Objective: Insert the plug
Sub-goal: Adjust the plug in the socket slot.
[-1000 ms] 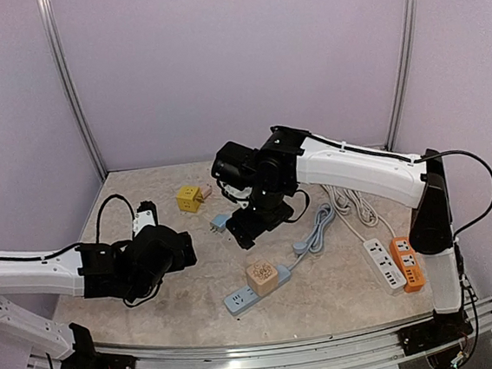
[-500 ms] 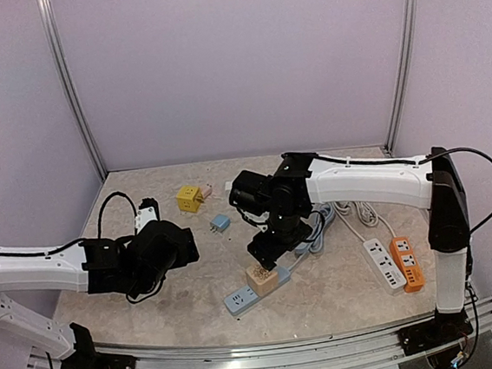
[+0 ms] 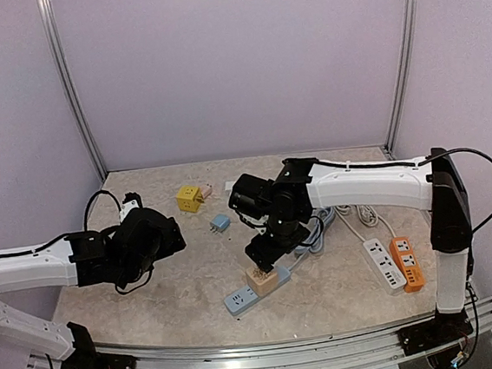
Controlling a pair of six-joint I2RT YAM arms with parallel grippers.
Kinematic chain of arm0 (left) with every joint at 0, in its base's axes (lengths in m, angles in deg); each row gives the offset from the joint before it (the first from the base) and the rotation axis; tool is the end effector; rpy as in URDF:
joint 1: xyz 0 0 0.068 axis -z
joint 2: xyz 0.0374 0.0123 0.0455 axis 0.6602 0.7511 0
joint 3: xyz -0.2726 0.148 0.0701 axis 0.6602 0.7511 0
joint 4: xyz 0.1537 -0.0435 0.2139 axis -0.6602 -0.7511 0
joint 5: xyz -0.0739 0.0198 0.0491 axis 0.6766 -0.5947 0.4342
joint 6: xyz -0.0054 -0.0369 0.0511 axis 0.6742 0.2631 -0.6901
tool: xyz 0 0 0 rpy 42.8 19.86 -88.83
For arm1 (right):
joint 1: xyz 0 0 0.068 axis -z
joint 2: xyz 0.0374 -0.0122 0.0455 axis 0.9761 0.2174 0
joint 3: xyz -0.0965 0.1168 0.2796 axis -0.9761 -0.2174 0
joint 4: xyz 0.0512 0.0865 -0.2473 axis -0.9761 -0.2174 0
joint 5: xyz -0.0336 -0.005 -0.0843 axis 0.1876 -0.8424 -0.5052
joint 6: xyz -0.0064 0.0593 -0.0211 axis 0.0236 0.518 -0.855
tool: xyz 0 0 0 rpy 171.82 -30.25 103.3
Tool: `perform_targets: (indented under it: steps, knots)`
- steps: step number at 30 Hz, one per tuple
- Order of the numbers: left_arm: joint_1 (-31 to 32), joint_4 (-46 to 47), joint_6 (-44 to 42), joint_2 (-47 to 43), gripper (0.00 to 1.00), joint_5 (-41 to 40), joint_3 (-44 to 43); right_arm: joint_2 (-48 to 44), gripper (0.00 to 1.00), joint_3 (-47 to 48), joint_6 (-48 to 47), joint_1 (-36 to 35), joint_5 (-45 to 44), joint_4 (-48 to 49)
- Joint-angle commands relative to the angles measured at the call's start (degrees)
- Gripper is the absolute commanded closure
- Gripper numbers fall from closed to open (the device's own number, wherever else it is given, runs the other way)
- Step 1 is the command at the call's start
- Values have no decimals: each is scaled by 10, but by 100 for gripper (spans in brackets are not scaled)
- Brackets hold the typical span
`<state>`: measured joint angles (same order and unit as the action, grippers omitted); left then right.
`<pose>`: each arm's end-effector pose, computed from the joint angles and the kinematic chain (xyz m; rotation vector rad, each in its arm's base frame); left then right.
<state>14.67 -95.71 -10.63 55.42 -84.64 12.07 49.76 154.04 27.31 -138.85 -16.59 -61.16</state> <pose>0.1582 -0.1734 0.2710 -0.3037 2.1059 -0.1774 0.2128 0.3749 0.2681 -0.8347 2.7508 0.0650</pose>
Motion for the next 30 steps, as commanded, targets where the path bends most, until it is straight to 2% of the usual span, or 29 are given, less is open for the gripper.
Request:
perform_targets:
  steps: [1,6,12,15,20,25,30]
  knots:
    - [-20,-11,5,-18,1,21,10,-6,12,-28,-5,-12,0,12]
    - [-58,-7,-12,-10,1,41,-4,-20,11,8,-11,-11,-24,1]
    - [-159,12,-62,14,1,112,-45,-31,11,84,-21,-7,-67,-28]
    - [-210,28,-80,32,1,158,-70,-52,11,87,-18,-3,-82,-11]
    - [-280,30,-107,78,1,232,-139,-115,10,11,-4,6,-100,45]
    - [-317,10,-133,137,1,263,-219,-188,9,-61,-8,12,-117,90]
    - [-355,9,-159,192,1,316,-282,-267,0,-139,-34,14,-144,146]
